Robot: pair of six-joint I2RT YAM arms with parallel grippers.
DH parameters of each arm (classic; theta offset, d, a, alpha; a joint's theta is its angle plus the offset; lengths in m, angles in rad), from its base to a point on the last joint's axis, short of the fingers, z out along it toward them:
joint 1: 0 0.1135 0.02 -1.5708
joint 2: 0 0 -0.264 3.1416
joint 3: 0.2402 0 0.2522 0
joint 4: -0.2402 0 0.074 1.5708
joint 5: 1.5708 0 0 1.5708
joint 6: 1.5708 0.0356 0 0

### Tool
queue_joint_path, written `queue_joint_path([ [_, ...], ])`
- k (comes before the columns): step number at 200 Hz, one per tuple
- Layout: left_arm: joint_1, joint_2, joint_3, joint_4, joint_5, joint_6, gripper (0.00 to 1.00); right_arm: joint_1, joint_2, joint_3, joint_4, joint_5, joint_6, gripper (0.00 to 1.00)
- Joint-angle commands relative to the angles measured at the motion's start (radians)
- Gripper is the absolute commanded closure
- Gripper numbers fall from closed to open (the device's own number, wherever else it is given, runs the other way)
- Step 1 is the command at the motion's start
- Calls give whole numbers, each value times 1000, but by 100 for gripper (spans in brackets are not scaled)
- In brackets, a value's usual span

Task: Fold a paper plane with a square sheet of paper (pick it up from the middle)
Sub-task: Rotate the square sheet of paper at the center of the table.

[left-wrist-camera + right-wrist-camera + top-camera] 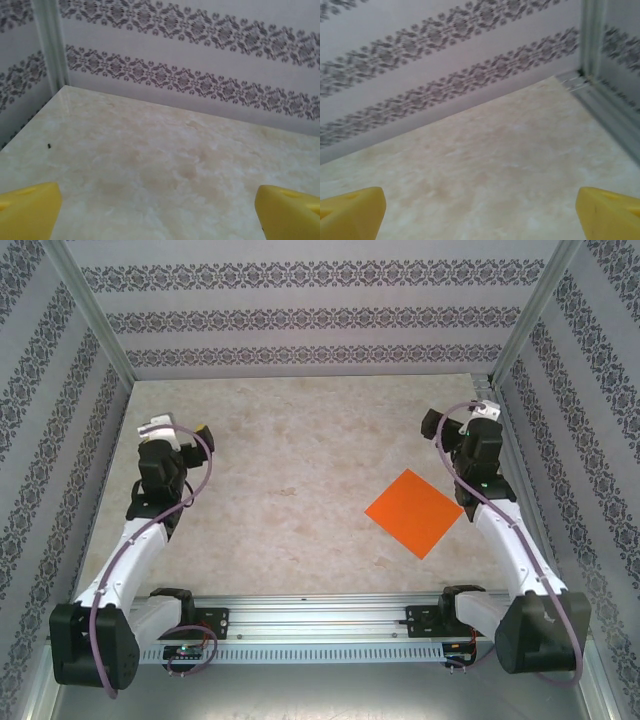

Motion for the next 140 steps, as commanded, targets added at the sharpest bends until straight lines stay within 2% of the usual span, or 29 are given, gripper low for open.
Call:
queue_joint_path([
  [1, -9, -25, 53, -425, -61, -223, 0, -1, -5, -65, -265, -322, 241, 4],
  [10, -9, -37, 34, -409, 46, -233, 0, 20, 4, -78, -272, -389, 271, 6],
  [16, -9, -44, 9, -384, 118, -246, 0, 43, 14, -70, -304, -388, 268, 6],
  [34, -10, -52, -50, -298, 328, -296, 0, 157, 60, -41, -421, -263, 247, 8],
  [46, -15, -50, -89, -252, 404, -343, 0, 220, 106, -25, -454, -202, 230, 7],
  [58, -24, -49, -122, -204, 466, -376, 0, 240, 165, -12, -476, -141, 252, 6],
  [91, -46, -44, -131, -258, 480, -322, 0, 247, 338, 30, -459, -61, 292, 7],
  [140, -46, -44, -98, -354, 476, -243, 0, 286, 540, 118, -430, -49, 294, 8],
])
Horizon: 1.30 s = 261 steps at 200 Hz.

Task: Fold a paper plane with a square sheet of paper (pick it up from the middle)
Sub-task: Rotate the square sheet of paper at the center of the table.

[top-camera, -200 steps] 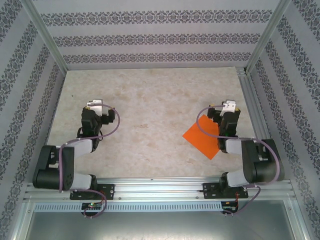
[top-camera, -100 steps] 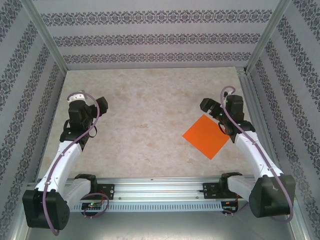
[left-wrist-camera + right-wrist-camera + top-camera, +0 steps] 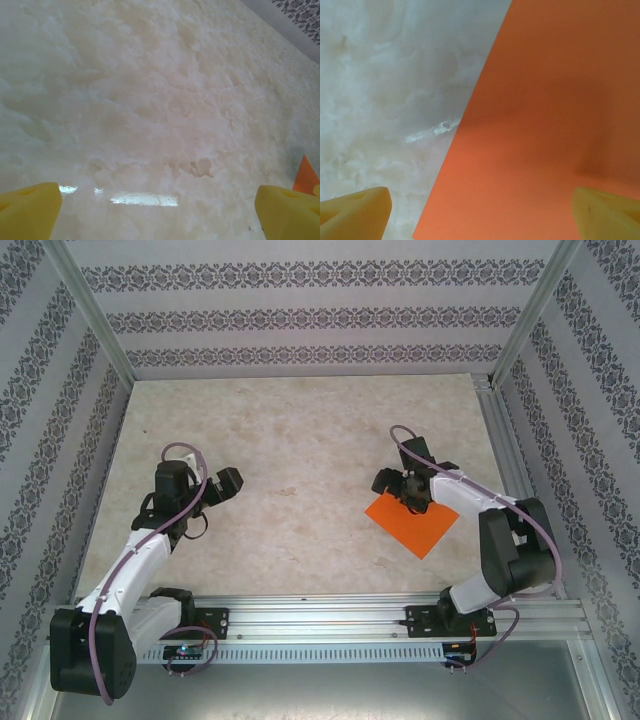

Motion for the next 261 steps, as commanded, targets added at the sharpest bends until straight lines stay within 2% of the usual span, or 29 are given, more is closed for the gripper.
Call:
queue_joint_path([
  [1, -8, -7, 38, -60, 18, 51, 0, 37, 69, 59, 8, 49, 21, 8],
  [29, -8, 6, 46, -59, 18, 52, 0, 116, 138, 128, -40, 110, -8, 6],
  [98, -8, 13, 61, -104, -8, 62, 0, 297, 251, 214, -77, 36, -126, 7],
  [118, -8, 3, 65, -120, -21, 62, 0, 360, 246, 218, -57, -9, -174, 6],
  [159, -8, -15, 62, -131, -42, 59, 0, 456, 279, 264, -62, -179, -312, 9],
  [177, -8, -17, 63, -136, -42, 59, 0, 482, 274, 304, -118, -127, -301, 9],
  [198, -8, -18, 63, -129, -31, 59, 0, 485, 217, 345, -184, 11, -243, 8],
  [233, -9, -7, 71, -107, 1, 48, 0, 402, 180, 407, -388, 256, -51, 9],
  [261, -15, 17, 72, -66, 50, 36, 0, 325, 163, 349, -391, 241, 48, 13],
])
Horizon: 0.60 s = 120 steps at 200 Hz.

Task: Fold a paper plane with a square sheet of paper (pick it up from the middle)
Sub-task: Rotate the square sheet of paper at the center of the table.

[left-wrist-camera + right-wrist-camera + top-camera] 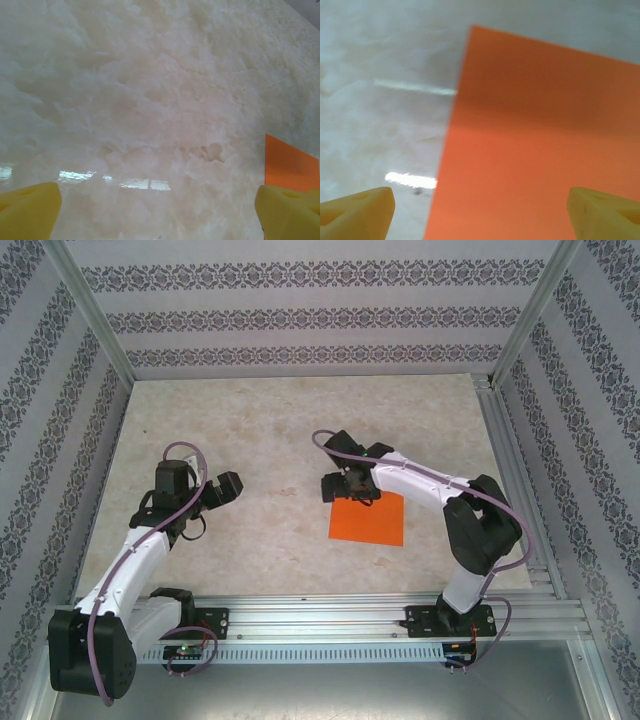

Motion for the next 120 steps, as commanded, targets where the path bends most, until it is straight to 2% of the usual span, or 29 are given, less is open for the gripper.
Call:
queue_joint_path([
  [1, -15, 15, 33, 45, 51, 1, 0, -52, -21, -32, -90, 86, 131, 13],
  [39, -34, 73, 58, 51, 75, 22, 0, -71, 48, -23, -135, 89, 142, 16],
  [67, -44, 101, 74, 43, 79, 47, 0, -71, 97, -18, -97, 16, 131, 16],
  [120, -46, 99, 68, 33, 79, 50, 0, -68, 149, -15, -66, 3, 132, 14],
])
